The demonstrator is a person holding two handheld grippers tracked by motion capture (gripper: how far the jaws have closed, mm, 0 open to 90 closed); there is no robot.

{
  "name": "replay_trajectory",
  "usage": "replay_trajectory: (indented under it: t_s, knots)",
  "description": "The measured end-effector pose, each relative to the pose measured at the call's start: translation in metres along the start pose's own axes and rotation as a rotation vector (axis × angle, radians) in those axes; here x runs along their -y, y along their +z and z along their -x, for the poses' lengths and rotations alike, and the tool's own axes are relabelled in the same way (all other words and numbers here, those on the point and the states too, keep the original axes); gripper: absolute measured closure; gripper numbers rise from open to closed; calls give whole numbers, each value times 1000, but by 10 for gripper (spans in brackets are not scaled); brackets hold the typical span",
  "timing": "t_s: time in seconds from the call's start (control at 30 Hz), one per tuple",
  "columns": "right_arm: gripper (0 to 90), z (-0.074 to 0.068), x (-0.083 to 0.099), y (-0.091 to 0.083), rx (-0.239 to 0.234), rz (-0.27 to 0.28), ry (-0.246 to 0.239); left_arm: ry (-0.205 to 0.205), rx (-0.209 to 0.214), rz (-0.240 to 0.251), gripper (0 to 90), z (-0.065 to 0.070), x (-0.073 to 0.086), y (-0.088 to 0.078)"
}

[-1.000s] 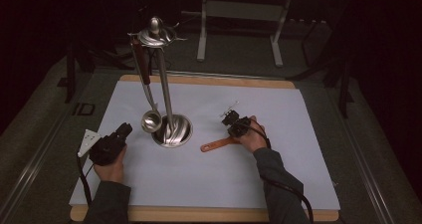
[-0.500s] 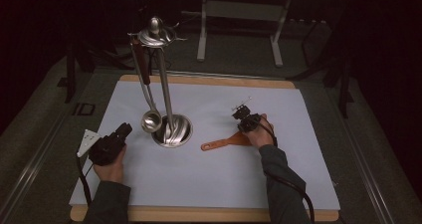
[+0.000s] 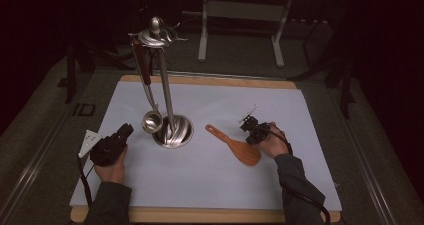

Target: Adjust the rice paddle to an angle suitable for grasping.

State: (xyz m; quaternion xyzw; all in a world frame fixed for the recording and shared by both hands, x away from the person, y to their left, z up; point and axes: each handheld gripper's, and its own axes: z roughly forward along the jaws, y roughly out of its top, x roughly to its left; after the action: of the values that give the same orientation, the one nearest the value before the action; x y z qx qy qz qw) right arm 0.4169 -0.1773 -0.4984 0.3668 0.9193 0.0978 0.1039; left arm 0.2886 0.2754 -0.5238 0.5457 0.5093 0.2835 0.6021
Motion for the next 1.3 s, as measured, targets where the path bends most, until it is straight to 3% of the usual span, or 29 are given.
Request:
replay_trajectory:
  t_s: [0.17,0.3,0.53,0.77,0.97,1.3]
  knots:
    - [711,-7,-15,-8,-66,78,-1,-1,0,0,769,0,0,1]
    - [612,-18,-33,-7,-96,84,-44,-5,1,-1,769,-1,0,0]
    - [591,-30,-57,1,-116,58,-77,-7,4,2,768,-1,0,0]
    - [617,-34,-74,16,-115,-37,-92,-10,4,2,766,-2,0,1]
    - [658,-39,-82,16,-98,-101,-94,-7,6,-1,767,-1,0,1]
    - [663,-36,-83,17,-112,-108,-82,-7,6,-1,766,-1,0,1]
